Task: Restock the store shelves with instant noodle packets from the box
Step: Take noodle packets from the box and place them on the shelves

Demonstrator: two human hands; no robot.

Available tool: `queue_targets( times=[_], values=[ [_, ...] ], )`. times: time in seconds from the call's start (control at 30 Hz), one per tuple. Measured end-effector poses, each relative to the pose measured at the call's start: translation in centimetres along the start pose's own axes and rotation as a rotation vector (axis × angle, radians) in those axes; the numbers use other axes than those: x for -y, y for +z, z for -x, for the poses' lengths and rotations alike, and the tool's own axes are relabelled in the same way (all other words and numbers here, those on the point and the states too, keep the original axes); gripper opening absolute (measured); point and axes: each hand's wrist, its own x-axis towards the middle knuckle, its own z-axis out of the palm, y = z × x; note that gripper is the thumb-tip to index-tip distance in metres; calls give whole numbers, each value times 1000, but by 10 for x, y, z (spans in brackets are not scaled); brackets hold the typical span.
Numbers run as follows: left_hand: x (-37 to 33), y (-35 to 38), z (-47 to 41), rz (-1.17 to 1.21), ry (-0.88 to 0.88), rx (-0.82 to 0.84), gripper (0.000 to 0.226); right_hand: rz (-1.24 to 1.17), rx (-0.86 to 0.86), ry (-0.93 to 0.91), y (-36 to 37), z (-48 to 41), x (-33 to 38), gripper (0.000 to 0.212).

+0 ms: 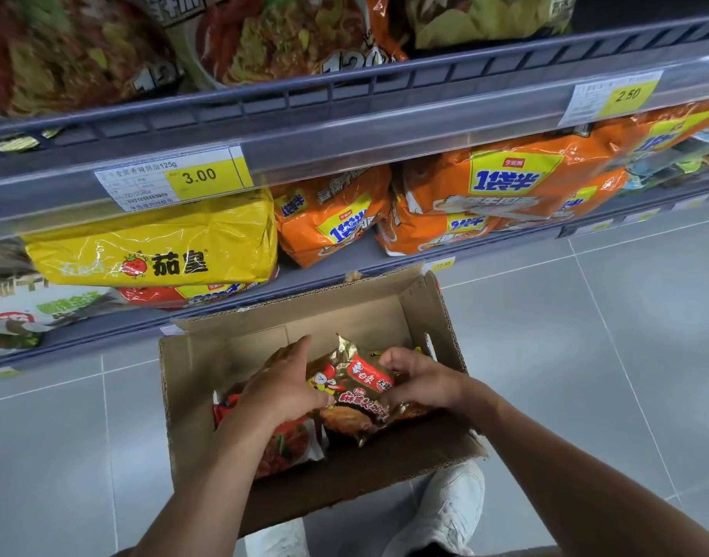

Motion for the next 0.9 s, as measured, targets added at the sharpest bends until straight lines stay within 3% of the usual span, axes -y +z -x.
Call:
queue_targets(
  times=[0.1, 0.23, 0.4, 0.57, 0.73, 0.9],
  values=[
    [-3, -1, -2, 3, 41, -2, 79, 43, 77, 4, -7, -2, 13, 49],
    [5, -6, -2, 13, 28, -93, 59, 8, 31, 83, -10, -10, 12, 69],
    [16, -13, -3, 69, -32, -274, 53, 329, -104, 321, 27, -34, -17, 43],
    [26, -13, -5, 78, -48, -359, 44, 347, -266, 472, 78, -59, -45, 76],
    [32, -14, -8, 45, -75, -391, 50, 206, -342, 531, 95, -68, -53, 55],
    [25, -9, 8, 63, -124, -427, 47, 147, -398, 464, 81, -42, -33, 44]
  ],
)
